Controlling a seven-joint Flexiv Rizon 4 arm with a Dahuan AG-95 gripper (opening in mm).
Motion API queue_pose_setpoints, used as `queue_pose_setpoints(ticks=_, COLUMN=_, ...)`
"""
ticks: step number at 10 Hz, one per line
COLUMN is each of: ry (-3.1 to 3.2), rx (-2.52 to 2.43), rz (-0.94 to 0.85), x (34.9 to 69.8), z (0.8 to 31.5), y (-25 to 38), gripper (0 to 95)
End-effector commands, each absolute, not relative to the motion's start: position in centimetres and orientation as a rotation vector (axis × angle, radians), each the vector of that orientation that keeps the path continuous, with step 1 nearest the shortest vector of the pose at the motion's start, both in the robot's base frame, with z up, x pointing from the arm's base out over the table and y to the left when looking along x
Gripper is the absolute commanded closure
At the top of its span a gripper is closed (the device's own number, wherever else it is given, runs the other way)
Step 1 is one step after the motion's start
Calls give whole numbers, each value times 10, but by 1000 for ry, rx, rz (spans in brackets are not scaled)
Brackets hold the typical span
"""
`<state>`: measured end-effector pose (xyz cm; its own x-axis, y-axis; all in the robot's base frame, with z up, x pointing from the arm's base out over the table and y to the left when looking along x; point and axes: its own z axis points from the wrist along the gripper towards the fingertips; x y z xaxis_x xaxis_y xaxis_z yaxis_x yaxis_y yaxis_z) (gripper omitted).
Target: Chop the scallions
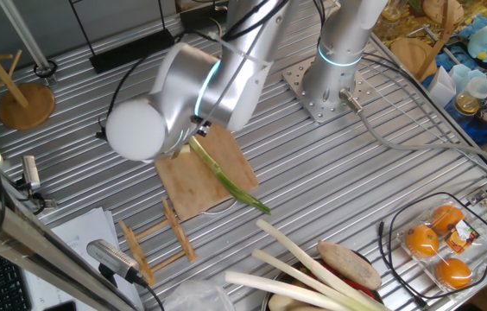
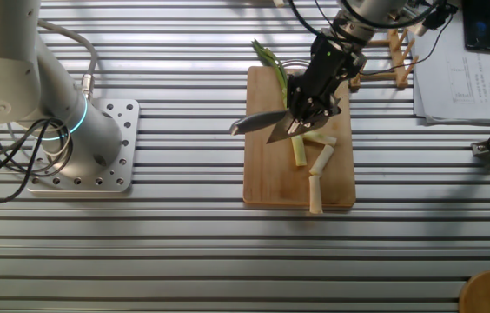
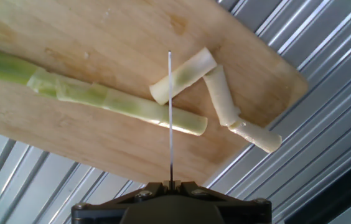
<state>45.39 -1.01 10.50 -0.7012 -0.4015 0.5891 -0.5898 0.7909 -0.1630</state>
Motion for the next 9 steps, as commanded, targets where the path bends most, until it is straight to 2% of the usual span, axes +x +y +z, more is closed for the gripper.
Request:
queue_pose_setpoints(ticks=1, ry=-2436, rx=742, rz=465, x=454, z=105, y=-11, gripper=950)
queue_pose_setpoints(ticks=9, ry=-2432, rx=745, rz=514, x=449, z=100, y=-24, gripper=950)
